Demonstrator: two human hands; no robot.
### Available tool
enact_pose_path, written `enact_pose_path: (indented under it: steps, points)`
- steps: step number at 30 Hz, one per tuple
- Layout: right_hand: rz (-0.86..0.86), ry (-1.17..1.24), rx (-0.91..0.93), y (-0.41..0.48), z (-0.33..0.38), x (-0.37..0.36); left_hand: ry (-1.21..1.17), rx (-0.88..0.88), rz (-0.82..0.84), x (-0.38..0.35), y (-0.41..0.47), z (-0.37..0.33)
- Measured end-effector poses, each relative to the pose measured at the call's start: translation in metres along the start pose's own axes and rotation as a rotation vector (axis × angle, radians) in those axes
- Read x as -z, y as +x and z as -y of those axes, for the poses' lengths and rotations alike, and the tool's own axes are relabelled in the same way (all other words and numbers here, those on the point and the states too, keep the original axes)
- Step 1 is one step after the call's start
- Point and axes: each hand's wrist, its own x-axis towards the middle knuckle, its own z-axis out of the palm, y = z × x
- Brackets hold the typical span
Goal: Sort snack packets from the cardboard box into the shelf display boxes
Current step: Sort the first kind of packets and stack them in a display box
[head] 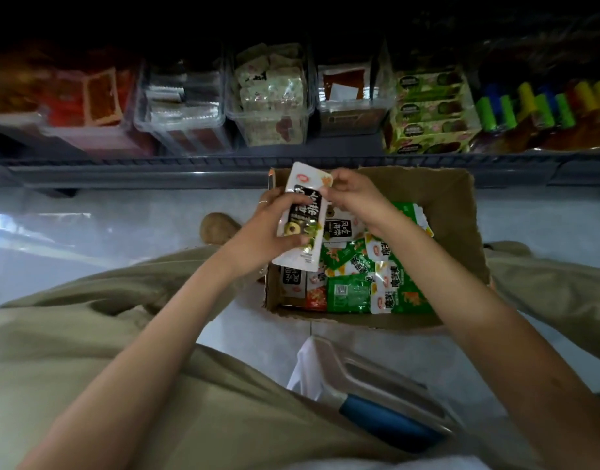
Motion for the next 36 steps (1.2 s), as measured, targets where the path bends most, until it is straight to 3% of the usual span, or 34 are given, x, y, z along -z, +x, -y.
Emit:
enact_pose_path:
  steps: [4, 6, 9, 11, 15, 18, 24, 29, 32, 36]
  points:
    - [-0.048, 0.139, -0.056, 0.011, -0.01, -0.024, 0.023, -0.022, -0.248, 0.015, 0.001, -0.003]
    - [-0.093, -0.073, -0.22, 0.018, -0.04, -0.036, 0.009, 0.002, -0.355, 0.027, 0.0, 0.001]
    - [0.03, -0.538, -0.45, 0.017, -0.092, -0.058, -0.001, 0.01, -0.483, 0.041, -0.003, 0.007]
    - [0.104, -0.748, -0.511, 0.012, -0.116, -0.075, -0.027, 0.022, -0.53, 0.046, -0.005, 0.009]
    - [0.028, -0.965, -0.5, 0.011, -0.142, -0.102, -0.066, 0.04, -0.558, 0.049, -0.007, 0.013]
    - [-0.013, -0.98, -0.478, 0.014, -0.153, -0.11, -0.077, 0.041, -0.552, 0.05, -0.008, 0.013]
    - [-0.063, -1.109, -0.403, 0.015, -0.132, -0.075, -0.086, 0.05, -0.559, 0.049, -0.009, 0.018]
    - [-0.141, -0.834, -0.017, 0.009, -0.087, 0.001, 0.013, 0.065, -0.53, 0.046, -0.005, 0.016]
    - [-0.061, -0.648, 0.187, -0.007, -0.042, 0.044, 0.068, 0.035, -0.477, 0.041, 0.001, 0.004]
    - [-0.018, -0.317, 0.243, -0.032, 0.009, 0.071, 0.112, -0.002, -0.383, 0.032, 0.013, -0.023]
